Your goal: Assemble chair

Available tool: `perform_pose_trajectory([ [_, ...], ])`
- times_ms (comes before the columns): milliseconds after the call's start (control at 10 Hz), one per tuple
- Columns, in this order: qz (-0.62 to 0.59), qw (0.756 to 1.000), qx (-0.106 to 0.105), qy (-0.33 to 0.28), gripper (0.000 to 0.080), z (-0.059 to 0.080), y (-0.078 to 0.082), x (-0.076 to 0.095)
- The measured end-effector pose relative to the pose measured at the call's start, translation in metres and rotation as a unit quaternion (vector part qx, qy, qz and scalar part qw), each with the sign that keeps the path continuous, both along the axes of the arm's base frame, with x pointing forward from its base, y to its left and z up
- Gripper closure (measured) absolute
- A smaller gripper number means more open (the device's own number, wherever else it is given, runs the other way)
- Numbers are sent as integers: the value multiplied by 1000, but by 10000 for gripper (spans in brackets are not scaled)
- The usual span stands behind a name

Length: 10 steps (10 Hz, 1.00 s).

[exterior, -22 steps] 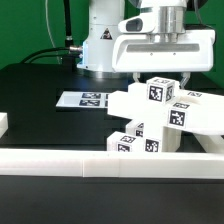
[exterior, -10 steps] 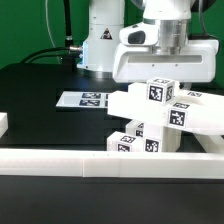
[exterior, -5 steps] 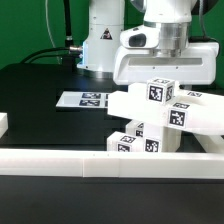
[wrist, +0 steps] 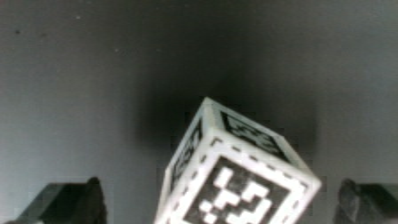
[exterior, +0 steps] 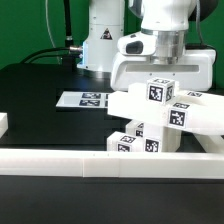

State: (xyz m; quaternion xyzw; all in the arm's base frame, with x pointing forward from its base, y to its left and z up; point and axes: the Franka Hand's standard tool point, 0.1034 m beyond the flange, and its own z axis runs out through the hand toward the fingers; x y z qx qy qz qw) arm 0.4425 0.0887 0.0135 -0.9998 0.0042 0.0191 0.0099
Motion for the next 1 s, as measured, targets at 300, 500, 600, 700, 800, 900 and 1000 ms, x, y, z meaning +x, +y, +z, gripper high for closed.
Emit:
perform_pose_trajectory([
  [300,0,1000,-1,3,150,-2,0,-2],
  [500,1,1000,0,3,162,-2,1,-2],
  [600,1,1000,0,3,331,-2,1,-2],
  [700,1,1000,0,3,512,-2,1,-2],
  [800,1,1000,0,3,515,-2,1,-2],
  [900,1,1000,0,3,515,-2,1,-2],
  [1000,1,1000,0,3,515,-2,1,-2],
])
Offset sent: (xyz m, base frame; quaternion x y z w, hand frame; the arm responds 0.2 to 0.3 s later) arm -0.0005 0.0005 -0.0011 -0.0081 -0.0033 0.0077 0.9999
